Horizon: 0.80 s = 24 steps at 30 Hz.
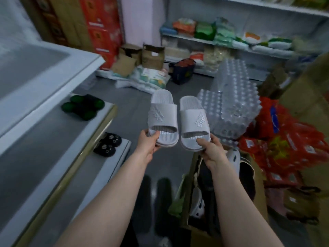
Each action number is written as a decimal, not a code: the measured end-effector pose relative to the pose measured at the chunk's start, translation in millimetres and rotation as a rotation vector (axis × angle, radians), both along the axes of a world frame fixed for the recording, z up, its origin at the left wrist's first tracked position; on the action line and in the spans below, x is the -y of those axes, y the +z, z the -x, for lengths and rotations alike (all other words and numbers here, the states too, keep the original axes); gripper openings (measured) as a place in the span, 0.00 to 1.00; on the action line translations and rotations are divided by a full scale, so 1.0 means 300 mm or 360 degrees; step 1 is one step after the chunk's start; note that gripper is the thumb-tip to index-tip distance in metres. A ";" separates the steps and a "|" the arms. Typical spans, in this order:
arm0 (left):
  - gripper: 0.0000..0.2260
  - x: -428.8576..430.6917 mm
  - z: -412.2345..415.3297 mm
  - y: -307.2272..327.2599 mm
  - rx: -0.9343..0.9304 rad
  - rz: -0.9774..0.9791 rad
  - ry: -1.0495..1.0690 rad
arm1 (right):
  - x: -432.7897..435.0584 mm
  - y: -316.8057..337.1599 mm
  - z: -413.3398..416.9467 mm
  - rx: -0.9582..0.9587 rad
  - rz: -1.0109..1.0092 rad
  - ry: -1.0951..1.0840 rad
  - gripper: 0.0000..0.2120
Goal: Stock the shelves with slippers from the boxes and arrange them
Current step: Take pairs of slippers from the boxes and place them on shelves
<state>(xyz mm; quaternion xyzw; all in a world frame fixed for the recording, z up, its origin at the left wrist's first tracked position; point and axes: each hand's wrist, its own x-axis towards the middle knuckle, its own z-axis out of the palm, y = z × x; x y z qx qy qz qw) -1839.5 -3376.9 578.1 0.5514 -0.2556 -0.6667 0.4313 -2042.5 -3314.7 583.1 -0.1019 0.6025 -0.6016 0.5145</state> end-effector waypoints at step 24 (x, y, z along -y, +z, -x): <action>0.17 0.105 -0.783 0.070 0.0101 0.0173 0.0490 | 0.383 0.101 -0.771 -0.0019 0.0019 0.0573 0.21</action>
